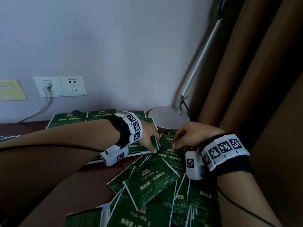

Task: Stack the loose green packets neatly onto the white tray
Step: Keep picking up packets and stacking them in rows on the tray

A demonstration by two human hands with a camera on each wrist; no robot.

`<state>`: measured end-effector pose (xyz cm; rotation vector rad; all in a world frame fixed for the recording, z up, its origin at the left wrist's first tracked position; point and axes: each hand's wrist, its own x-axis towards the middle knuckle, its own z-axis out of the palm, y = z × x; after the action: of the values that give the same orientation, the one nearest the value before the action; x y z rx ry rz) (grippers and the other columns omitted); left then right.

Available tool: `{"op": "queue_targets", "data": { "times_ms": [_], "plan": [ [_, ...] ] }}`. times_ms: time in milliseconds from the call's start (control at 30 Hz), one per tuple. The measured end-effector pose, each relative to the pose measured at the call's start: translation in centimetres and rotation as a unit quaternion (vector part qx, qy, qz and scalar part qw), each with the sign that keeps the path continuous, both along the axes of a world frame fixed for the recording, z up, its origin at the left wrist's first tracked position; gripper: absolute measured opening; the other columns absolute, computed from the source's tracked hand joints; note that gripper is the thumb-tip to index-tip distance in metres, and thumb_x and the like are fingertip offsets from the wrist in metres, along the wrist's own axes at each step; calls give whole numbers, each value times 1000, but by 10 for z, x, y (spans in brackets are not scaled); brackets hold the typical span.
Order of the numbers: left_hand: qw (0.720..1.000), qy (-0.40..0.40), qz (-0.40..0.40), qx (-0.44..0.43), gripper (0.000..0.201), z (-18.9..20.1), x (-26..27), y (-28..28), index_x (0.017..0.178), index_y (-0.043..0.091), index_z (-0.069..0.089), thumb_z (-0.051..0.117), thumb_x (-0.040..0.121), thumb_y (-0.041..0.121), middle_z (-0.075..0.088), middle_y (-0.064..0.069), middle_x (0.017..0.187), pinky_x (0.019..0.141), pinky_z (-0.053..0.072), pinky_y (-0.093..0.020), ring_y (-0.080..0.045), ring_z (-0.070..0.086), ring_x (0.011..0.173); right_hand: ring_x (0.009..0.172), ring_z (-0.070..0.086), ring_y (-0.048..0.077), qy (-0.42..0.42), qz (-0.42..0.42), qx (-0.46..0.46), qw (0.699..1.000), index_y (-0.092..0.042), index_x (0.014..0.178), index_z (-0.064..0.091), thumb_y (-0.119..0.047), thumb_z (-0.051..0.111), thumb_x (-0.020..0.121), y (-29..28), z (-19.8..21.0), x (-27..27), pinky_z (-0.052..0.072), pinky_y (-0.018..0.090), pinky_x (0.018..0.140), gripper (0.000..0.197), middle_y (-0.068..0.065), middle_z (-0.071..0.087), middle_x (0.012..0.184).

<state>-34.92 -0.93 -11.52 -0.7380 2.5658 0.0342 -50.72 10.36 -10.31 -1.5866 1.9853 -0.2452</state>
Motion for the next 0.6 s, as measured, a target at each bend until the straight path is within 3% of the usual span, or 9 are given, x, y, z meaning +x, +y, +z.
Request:
{"op": "queue_targets", "data": {
  "times_ms": [67,200,300,400,533,600],
  "plan": [
    [1000,-2,-12,1,64,1,-1,-3,150,27,41,59,93,52,38,-8,149,92,31,-25,-25,40,134,87,74,20,-4,0,1,1000,-22,88,78,-35,81,77,-2,-2,-1,59,41,88,17,-1,77,90],
    [999,24,-31,-27,55,-4,-1,-3,148,22,45,59,97,36,50,-8,142,100,39,-28,-25,48,129,86,74,21,-17,-7,-3,1000,-23,89,78,-34,81,79,-3,-5,-5,59,41,87,15,1,77,91],
    [996,34,-41,-72,52,-7,-1,0,140,12,53,64,93,32,65,-9,122,92,51,-34,-26,60,112,86,74,22,-27,-18,-6,999,-24,88,78,-34,81,79,-4,-7,-8,60,44,85,14,2,77,93],
    [993,17,-35,-109,40,-6,0,6,122,8,64,66,90,33,64,-4,94,80,55,-34,-26,65,96,85,74,23,-36,-13,-6,999,-22,91,76,-32,81,80,-2,-5,-6,61,40,82,16,4,76,94],
    [994,89,3,-64,44,16,8,28,131,17,59,64,91,35,62,1,99,78,49,-27,-19,59,90,81,75,23,-66,-3,-54,996,-20,95,74,-28,80,81,7,12,1,61,44,80,17,6,76,90],
    [994,109,16,-7,46,29,21,47,129,21,59,62,92,47,64,4,106,77,46,-26,-15,56,89,82,75,23,-88,0,-76,993,-20,96,73,-26,79,82,15,24,8,61,46,82,17,5,76,88]
  ]
}}
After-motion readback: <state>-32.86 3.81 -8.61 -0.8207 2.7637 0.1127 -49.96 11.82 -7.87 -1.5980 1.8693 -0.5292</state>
